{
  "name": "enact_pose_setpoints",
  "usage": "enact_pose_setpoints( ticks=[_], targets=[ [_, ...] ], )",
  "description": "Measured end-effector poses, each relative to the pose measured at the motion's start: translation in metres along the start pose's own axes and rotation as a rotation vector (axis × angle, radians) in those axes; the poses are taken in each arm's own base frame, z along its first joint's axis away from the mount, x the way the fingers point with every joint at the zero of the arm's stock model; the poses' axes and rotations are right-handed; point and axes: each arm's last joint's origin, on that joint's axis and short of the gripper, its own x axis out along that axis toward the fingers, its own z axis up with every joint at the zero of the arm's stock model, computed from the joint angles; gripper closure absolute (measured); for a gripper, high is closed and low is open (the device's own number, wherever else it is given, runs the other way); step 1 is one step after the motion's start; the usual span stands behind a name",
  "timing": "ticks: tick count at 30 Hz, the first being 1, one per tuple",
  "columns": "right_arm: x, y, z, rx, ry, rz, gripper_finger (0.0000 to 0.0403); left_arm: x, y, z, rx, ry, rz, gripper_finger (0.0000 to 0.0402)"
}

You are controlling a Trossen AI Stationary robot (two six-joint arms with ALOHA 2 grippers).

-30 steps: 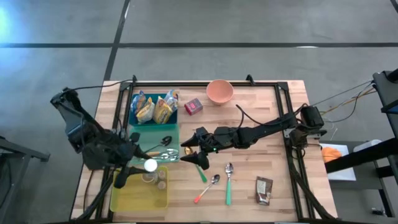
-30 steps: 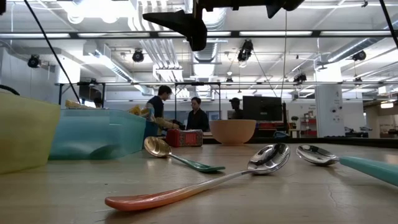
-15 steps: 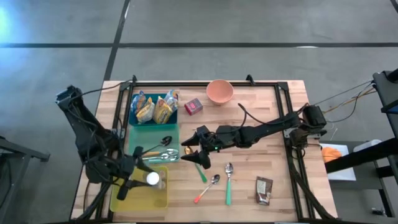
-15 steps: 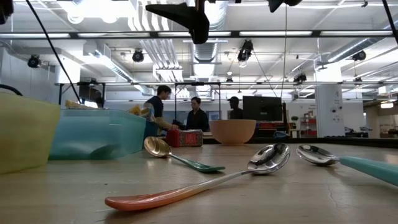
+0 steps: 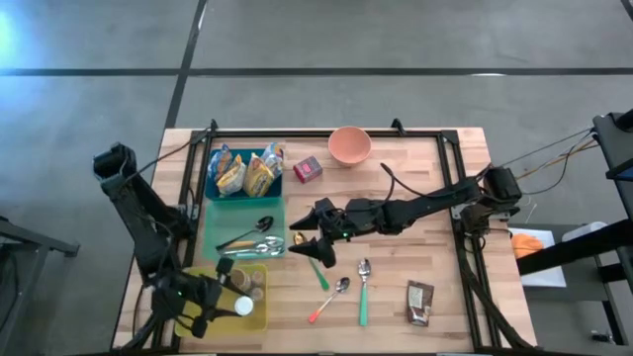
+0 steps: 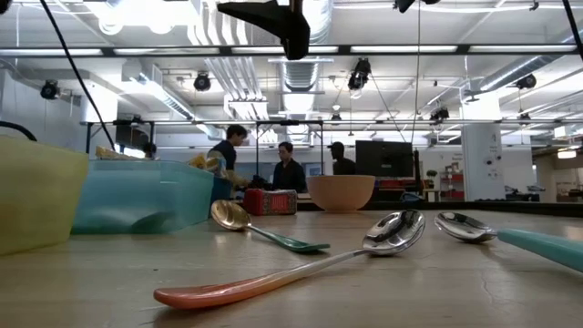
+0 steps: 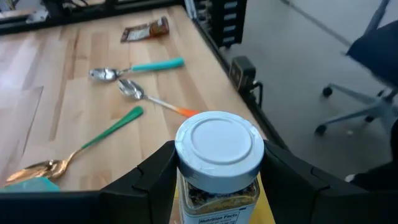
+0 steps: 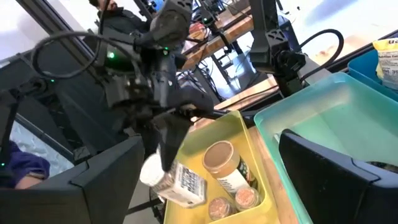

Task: Pick & Place Food Item
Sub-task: Put the white seasoning bottle into the yellow bin

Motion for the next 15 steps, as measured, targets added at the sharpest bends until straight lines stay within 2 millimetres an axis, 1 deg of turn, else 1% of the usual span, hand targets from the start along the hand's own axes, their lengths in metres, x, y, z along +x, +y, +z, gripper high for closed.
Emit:
enact_pose_setpoints(
  ticks=[8,15],
  targets=[
    [-0.002,0.001,0.002,-0.004,-0.002,0.000,0.0033,0.023,-0.013,-0.011,0.035,-0.007,0.052,0.0205],
    [-0.002,0.004,0.000,-0.007,0.004,0.009,0.0033,0.032,-0.021,-0.016,0.010,-0.014,0.043,0.0205]
  ],
)
